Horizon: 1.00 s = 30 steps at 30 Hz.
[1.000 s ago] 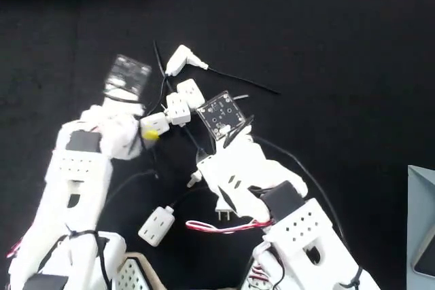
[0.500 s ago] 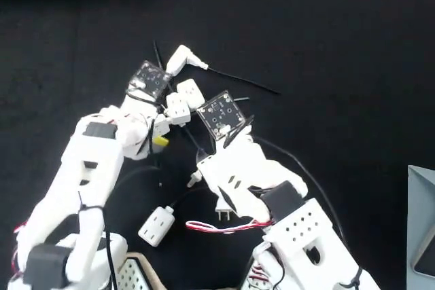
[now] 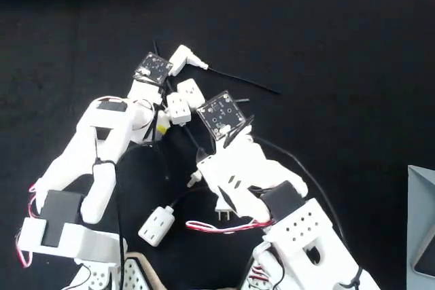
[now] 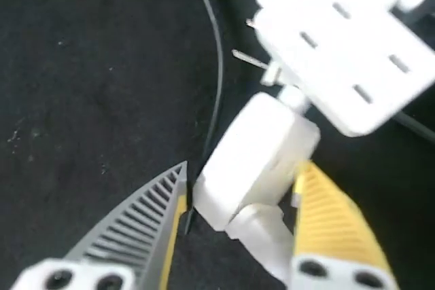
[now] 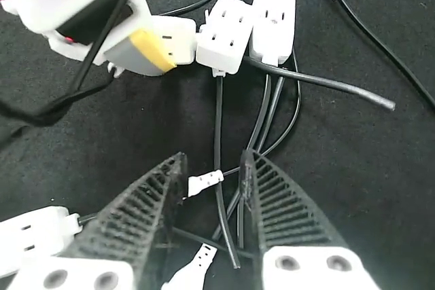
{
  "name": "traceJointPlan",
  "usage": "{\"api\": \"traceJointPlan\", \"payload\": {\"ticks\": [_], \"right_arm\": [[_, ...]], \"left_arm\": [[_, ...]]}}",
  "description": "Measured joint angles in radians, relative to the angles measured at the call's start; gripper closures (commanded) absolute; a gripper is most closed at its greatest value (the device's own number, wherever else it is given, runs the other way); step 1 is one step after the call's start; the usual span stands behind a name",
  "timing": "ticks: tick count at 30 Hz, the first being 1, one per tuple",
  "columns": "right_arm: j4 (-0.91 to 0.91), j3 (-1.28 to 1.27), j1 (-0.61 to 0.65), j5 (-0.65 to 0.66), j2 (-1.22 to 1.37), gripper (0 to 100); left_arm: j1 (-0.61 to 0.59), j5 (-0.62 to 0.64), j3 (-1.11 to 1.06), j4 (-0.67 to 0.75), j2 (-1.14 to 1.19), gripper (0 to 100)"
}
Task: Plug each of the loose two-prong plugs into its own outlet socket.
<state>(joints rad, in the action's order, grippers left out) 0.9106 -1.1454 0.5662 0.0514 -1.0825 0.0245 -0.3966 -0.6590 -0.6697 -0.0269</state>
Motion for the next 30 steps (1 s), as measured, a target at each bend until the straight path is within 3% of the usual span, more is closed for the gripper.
{"api": "traceJointPlan", "payload": {"ticks": [8,21,23,27,30], "right_arm": [[0.000,0.000,0.000,0.000,0.000,86.8],[0.000,-0.014,0.000,0.000,0.000,86.8],[0.000,-0.014,0.000,0.000,0.000,86.8],[0.000,-0.015,0.000,0.000,0.000,86.8],[0.000,-0.015,0.000,0.000,0.000,86.8]], "left_arm": [[0.002,0.003,0.011,0.000,-0.035,97],[-0.048,0.006,0.091,-0.160,-0.245,97],[-0.060,0.008,0.095,-0.170,-0.245,93],[-0.060,0.006,0.095,-0.201,-0.245,76],[-0.060,0.008,0.081,-0.204,-0.245,74]]}}
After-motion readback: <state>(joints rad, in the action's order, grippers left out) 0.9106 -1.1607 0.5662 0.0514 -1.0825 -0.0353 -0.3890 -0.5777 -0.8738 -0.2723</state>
